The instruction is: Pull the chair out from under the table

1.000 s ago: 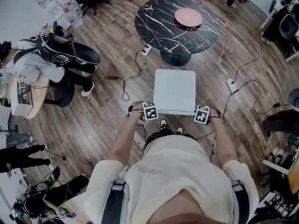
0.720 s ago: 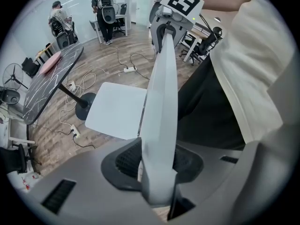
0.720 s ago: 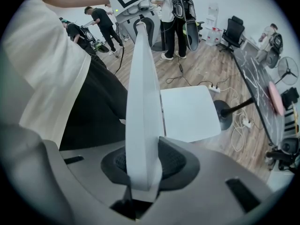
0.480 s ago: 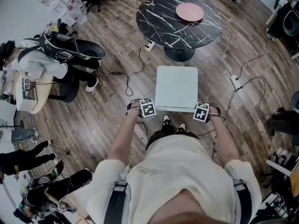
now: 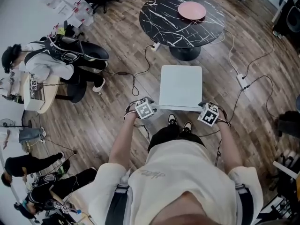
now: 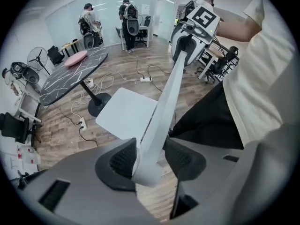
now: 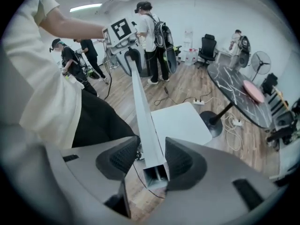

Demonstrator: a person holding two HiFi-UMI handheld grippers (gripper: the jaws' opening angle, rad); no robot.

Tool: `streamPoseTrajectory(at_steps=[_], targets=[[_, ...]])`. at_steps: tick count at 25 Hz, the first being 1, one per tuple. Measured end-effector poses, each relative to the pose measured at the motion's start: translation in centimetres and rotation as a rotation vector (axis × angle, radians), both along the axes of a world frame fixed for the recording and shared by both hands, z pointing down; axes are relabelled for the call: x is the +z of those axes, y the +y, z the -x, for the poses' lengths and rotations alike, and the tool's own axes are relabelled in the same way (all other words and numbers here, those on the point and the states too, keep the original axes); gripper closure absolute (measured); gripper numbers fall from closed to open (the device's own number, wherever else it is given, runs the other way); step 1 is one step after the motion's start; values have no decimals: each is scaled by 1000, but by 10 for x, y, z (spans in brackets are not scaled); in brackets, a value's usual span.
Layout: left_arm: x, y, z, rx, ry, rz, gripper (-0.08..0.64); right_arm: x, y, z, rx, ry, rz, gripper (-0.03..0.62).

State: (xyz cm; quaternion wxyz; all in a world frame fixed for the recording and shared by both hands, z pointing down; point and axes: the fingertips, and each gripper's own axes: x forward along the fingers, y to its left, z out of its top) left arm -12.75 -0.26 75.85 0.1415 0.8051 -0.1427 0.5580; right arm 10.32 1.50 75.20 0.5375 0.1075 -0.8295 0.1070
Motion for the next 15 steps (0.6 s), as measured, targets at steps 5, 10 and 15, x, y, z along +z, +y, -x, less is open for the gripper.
streamPoseTrajectory(at_steps=[5,10,15], targets=[[-32,-2,2,-6,-6,-136,367,-61,-9,6,178,-212,-79,410],[-98,-19,-20,-176,191,-295,378,-136,-34,-3,484,-554,-116,582],[-190,-54,-29,-471,463,-534,460,-202,-61,-16,656,-826,-210,588]])
